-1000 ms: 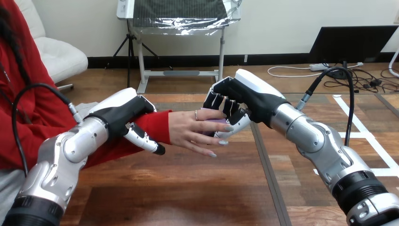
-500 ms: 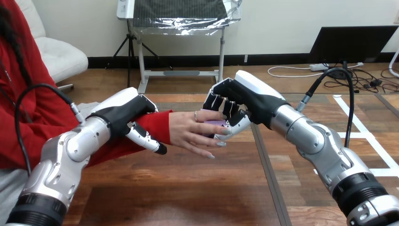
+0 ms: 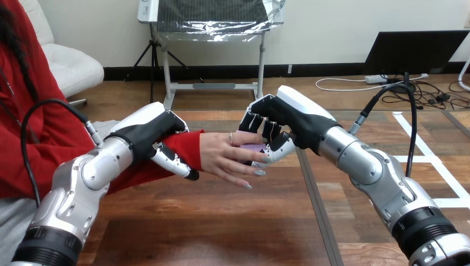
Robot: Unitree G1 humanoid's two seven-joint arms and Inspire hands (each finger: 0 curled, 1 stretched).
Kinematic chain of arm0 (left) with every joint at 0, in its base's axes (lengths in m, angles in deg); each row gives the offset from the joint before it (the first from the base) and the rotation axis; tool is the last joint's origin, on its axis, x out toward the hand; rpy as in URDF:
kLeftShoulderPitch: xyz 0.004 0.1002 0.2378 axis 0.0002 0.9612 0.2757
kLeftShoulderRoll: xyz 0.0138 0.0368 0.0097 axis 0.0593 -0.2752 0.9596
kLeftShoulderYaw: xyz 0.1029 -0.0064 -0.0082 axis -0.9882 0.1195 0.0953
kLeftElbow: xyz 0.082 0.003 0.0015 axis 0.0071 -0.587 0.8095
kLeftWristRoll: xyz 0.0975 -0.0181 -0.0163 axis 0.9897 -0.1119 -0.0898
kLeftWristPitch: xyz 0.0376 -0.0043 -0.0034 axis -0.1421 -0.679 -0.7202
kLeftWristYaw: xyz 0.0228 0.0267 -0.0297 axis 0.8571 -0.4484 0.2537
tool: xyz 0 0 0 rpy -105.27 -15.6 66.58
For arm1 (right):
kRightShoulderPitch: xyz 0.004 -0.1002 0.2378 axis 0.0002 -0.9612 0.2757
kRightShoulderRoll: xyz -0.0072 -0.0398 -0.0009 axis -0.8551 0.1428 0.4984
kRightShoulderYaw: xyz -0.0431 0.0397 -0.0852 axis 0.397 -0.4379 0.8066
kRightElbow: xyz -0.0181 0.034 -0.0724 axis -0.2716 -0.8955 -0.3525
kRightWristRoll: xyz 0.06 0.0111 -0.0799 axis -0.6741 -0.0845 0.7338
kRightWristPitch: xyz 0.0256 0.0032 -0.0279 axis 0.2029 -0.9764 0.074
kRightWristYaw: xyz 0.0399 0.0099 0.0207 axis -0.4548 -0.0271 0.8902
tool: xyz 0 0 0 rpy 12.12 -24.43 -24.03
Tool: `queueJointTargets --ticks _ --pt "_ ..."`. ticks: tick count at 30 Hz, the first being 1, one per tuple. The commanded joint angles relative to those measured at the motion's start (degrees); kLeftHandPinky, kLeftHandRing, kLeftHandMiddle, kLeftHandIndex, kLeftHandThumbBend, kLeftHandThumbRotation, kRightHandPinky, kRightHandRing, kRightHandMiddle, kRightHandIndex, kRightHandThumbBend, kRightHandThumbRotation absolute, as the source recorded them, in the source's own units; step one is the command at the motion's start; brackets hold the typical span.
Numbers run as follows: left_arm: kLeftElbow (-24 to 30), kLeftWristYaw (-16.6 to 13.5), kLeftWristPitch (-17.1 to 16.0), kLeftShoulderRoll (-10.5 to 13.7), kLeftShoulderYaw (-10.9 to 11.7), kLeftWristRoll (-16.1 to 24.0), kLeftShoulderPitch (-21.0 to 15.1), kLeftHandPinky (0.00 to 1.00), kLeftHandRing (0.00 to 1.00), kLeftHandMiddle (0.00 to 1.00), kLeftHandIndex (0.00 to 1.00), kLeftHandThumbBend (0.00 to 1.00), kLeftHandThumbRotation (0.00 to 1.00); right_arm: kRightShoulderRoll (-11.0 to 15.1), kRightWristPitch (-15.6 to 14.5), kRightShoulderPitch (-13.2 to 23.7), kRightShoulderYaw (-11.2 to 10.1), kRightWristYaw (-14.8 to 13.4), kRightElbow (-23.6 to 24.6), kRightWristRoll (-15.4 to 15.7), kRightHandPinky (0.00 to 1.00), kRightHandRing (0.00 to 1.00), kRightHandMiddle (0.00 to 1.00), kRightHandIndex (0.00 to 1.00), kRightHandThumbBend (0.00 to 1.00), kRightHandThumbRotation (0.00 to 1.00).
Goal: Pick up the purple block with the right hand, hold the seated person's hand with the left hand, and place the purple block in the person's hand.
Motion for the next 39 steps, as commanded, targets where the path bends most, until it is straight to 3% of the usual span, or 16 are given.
queueJointTargets --ticks 1,8,15,27,39 --pt "2.98 -4.82 -5.29 -4.84 1.26 -3.69 -16.23 0.32 0.38 0.43 0.42 0.76 0.00 -2.95 1.13 2.65 -1.52 0.14 8.34 -2.71 0.33 0.36 0.42 0.43 0.76 0.00" --pt "3.71 -3.51 -5.80 -4.52 1.21 -4.44 -15.24 0.36 0.42 0.46 0.44 0.78 0.00 -2.84 1.89 2.51 -1.76 0.19 7.84 -2.84 0.34 0.38 0.43 0.44 0.77 0.00" --pt "6.73 -0.64 -3.99 -3.39 1.07 -4.78 -13.57 0.43 0.51 0.53 0.51 0.81 0.03 -2.27 1.06 2.42 -1.87 1.34 8.11 -3.03 0.38 0.42 0.46 0.47 0.80 0.00" --pt "11.01 3.36 -4.12 -2.14 2.77 -10.60 -9.20 0.57 0.66 0.67 0.68 0.97 0.32 -1.49 0.36 1.81 -2.76 3.74 8.48 -4.94 0.41 0.47 0.51 0.53 0.90 0.02" --pt "17.48 4.82 -4.53 0.05 4.16 -15.06 -2.72 0.67 0.77 0.76 0.78 1.00 0.56 0.06 0.78 1.11 -3.32 6.00 8.69 -6.30 0.46 0.54 0.58 0.59 0.99 0.22"
